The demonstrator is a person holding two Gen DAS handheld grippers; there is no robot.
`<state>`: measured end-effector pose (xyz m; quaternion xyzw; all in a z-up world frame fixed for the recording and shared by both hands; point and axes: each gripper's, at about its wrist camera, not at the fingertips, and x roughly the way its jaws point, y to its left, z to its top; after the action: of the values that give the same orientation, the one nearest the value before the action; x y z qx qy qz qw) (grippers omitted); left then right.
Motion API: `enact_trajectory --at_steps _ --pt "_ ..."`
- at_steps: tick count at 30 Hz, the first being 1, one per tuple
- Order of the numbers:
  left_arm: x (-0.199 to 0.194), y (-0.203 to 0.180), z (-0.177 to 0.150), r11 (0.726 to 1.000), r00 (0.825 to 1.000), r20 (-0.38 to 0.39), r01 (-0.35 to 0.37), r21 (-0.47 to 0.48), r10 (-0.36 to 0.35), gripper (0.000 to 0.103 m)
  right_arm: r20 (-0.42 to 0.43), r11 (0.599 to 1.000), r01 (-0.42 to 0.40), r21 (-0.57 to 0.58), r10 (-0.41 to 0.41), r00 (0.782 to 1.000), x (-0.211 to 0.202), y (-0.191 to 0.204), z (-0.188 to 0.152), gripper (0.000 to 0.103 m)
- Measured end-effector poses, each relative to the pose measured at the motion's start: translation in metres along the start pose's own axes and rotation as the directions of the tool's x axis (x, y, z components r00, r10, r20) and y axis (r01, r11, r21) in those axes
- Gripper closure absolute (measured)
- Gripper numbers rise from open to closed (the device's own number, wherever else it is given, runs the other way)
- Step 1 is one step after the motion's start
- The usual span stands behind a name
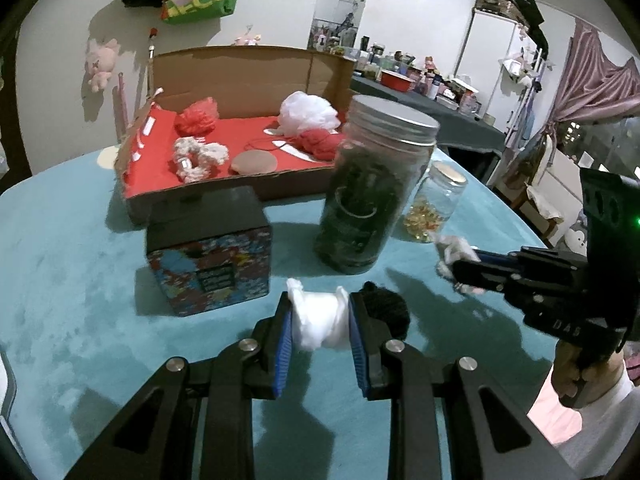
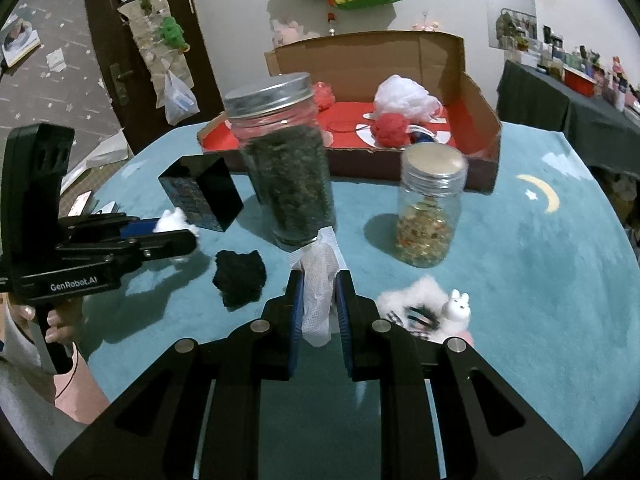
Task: Organize soft objects
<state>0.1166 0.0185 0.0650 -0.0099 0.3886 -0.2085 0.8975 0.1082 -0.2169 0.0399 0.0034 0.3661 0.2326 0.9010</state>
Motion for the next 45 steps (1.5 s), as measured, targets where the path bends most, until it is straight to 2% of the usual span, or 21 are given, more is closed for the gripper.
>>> enact_trajectory --at_steps 15,27,40,45 --pt "-0.018 0.064 -0.009 0.990 0.995 -0.020 -0.100 -0.104 0.099 0.076 -0.018 0.996 0.027 0.090 -0.026 0.999 -0.015 -0.046 0.000 0.087" --pt "-0.011 0.099 -0.002 0.987 0.990 -0.037 -0.140 -0.082 0.137 0.076 -0.040 0.991 0.027 0.135 -0.021 0.999 -0.012 -0.081 0.007 0.087" --pt "0.002 0.125 0.028 0.997 0.997 -0.037 -0.072 -0.024 0.071 0.076 -0.079 0.997 -0.018 0.077 0.024 0.997 0.007 -0.114 0.040 0.087" --pt "0.003 0.129 0.034 0.998 0.998 -0.036 -0.056 -0.022 0.055 0.076 -0.082 0.996 -0.053 0.071 0.059 0.995 0.002 -0.118 0.040 0.087"
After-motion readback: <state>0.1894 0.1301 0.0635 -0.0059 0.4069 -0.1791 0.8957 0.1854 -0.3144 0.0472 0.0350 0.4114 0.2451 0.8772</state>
